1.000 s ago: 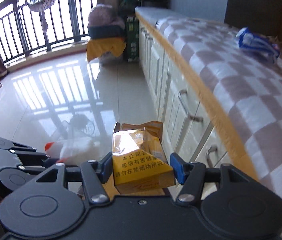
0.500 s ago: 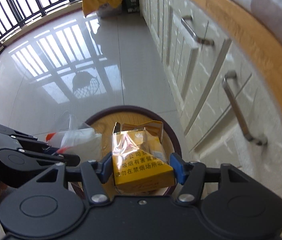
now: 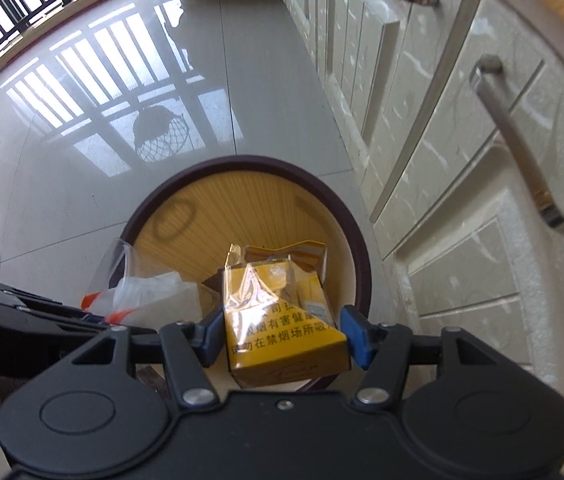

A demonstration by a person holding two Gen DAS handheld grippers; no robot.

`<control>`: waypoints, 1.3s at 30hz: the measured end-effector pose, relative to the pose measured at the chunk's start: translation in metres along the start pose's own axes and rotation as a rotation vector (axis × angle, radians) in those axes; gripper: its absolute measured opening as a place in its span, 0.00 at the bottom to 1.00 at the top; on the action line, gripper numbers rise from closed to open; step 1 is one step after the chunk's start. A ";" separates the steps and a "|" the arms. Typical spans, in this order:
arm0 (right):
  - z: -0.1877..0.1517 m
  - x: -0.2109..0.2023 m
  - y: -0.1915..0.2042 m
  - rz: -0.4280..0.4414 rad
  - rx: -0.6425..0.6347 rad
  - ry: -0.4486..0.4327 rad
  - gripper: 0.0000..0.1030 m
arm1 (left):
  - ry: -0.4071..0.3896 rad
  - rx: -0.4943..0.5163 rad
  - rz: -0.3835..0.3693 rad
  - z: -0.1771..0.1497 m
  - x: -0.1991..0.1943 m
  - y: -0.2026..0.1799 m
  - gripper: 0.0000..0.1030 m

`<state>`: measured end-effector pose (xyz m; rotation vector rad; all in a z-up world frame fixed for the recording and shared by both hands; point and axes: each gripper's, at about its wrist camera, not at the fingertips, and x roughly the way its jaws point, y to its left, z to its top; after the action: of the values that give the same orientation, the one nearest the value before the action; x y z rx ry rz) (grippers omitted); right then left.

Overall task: Collect trash
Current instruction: 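Open both tools to drop the bag and box into the wastebasket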

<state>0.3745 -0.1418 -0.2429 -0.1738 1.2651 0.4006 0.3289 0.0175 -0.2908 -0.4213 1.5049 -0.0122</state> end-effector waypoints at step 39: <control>-0.010 0.017 -0.010 0.019 -0.001 0.065 0.77 | -0.015 0.100 0.117 0.006 0.001 0.004 0.69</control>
<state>0.3741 -0.1511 -0.2627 -0.1767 1.3311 0.4143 0.3333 0.0224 -0.2929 -0.2517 1.5049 0.0079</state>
